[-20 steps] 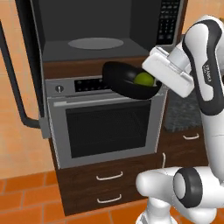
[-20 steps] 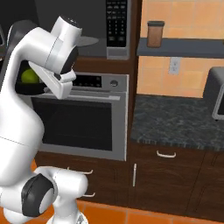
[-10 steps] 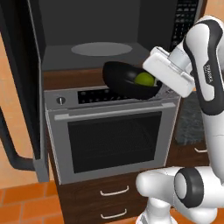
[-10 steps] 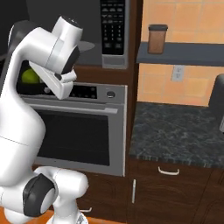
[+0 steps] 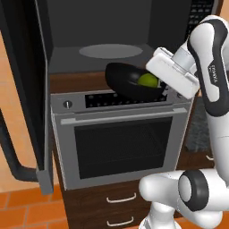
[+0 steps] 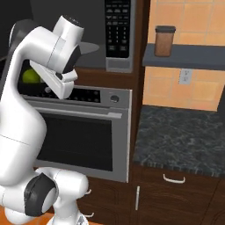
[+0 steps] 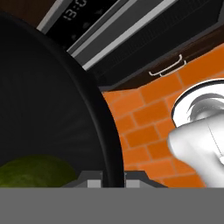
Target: Pick the lime from the sink and place it in the bowl. Then pick the bowl and place it in the microwave. Then close the microwave door and press the start button.
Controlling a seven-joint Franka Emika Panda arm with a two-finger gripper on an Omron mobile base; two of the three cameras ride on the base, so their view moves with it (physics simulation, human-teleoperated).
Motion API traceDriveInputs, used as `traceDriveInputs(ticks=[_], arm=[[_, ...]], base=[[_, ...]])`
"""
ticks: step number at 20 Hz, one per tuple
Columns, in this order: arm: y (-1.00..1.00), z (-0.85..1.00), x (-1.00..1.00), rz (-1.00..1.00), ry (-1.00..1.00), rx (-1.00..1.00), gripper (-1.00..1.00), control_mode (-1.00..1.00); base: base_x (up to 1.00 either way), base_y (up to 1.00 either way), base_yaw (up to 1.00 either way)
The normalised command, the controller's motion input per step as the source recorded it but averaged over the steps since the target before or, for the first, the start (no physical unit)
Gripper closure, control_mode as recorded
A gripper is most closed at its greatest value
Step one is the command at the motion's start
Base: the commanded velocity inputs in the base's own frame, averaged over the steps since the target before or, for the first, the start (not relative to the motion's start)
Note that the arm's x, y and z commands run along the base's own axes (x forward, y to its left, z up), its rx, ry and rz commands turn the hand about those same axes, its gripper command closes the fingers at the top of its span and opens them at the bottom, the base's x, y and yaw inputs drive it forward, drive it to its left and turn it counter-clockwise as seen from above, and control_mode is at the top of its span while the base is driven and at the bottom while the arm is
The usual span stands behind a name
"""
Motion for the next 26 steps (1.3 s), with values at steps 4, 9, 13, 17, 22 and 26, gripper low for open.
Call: traceDriveInputs(ticks=[4,9,13,17,22,26], arm=[[0.0,0.0,0.0,0.0,0.0,0.0,1.0,1.0],[0.0,0.0,0.0,0.0,0.0,0.0,1.0,1.0],[-0.14,1.0,0.11,0.0,-0.47,-0.1,1.0,-1.0],[-0.21,0.84,0.83,-0.02,-0.29,-0.06,1.0,-1.0],[-0.19,0.19,1.0,-0.18,0.03,0.0,1.0,-1.0],[-0.07,0.02,1.0,-0.25,0.19,0.01,1.0,-1.0]], base=[[-0.06,0.59,0.01],[0.0,0.27,0.0],[0.0,0.0,0.0],[0.0,0.0,0.0],[0.0,0.0,0.0],[0.0,0.0,0.0]])
